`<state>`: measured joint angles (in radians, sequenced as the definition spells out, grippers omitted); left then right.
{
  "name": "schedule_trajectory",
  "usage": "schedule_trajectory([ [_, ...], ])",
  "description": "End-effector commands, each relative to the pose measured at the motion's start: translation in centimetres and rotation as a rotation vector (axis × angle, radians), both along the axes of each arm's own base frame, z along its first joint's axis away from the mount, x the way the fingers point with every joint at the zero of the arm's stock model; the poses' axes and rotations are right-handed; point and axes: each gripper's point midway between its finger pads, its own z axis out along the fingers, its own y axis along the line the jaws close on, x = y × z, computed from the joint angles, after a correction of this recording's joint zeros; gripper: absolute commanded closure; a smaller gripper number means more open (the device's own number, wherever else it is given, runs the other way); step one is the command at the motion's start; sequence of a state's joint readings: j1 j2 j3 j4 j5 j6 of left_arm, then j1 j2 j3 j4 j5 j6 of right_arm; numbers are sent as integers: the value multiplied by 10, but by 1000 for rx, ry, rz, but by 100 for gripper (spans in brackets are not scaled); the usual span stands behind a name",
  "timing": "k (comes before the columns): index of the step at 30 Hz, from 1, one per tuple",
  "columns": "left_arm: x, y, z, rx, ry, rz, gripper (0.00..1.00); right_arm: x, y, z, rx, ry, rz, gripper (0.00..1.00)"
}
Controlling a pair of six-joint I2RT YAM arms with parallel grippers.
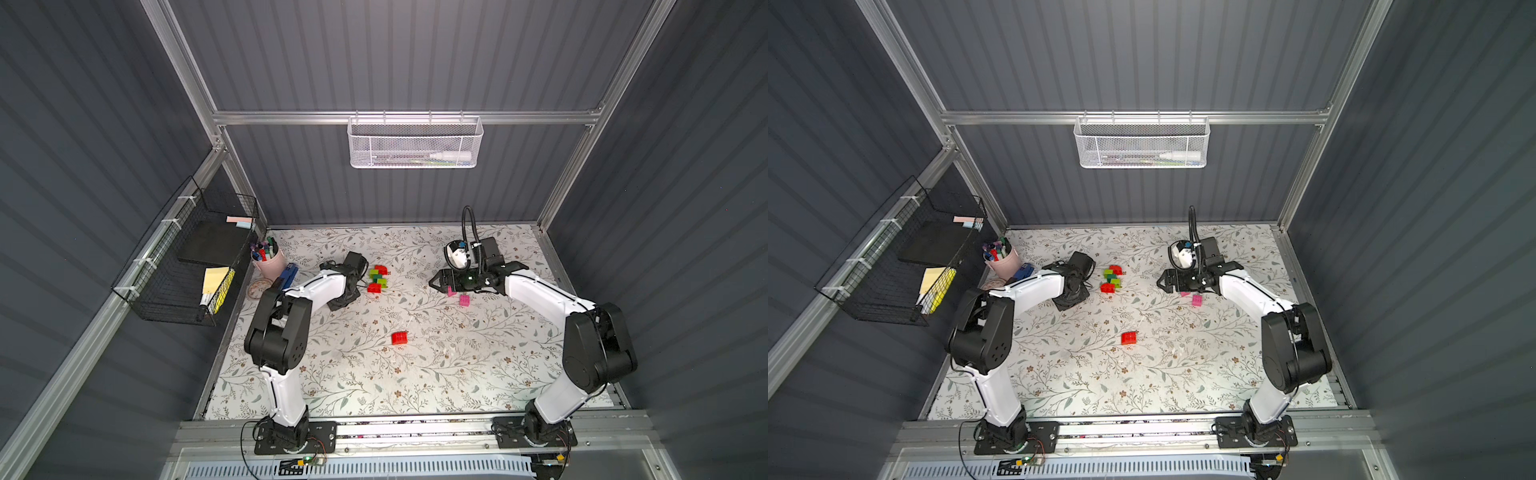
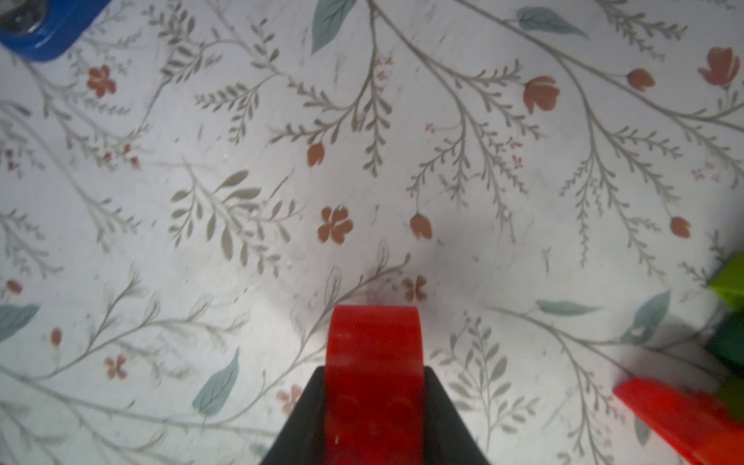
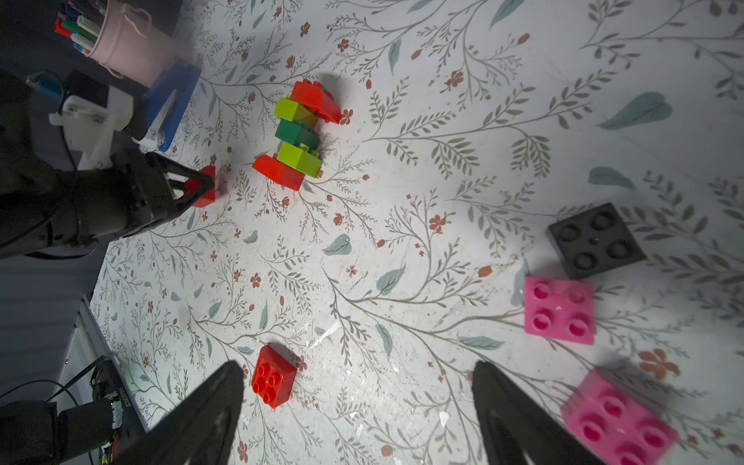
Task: Assemble the letter s with lego
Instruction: Move the lego brick at the center of the board.
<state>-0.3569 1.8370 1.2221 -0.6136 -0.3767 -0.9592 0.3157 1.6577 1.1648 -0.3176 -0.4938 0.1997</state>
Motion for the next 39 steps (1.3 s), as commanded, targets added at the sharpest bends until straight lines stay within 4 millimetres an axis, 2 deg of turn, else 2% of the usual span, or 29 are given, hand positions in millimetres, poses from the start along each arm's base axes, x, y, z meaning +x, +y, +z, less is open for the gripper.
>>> schedule_trajectory([
  [1,-23,-24,5,-57,1,37,68,-4,-5,9,6,-18,15,9],
  [5,-39,-68,15,-62,-22,4,68,-3,-16,14,5,-21,-2,9],
  [10,-63,-120,13,-88,-28,-60,68,-4,-26,17,34,-18,-6,9],
  [12,-65,-136,11,-89,-33,-85,68,-5,-29,17,46,-15,-9,9],
  [14,-55,-153,17,-99,-60,-99,68,-7,-32,16,56,-11,-15,9],
  [21,-30,-185,-3,-92,-63,-101,68,-10,-40,14,83,-5,-30,9],
  [25,-24,-204,-11,-94,-52,-117,67,-13,-43,12,102,4,-36,9],
  [29,-21,-210,-20,-86,-39,-121,65,-15,-48,6,110,23,-47,9],
  [33,-16,-217,-27,-87,-30,-129,58,-17,-52,1,119,36,-60,9],
  [39,-9,-231,-22,-117,-32,-154,45,-23,-58,-7,132,55,-80,9],
])
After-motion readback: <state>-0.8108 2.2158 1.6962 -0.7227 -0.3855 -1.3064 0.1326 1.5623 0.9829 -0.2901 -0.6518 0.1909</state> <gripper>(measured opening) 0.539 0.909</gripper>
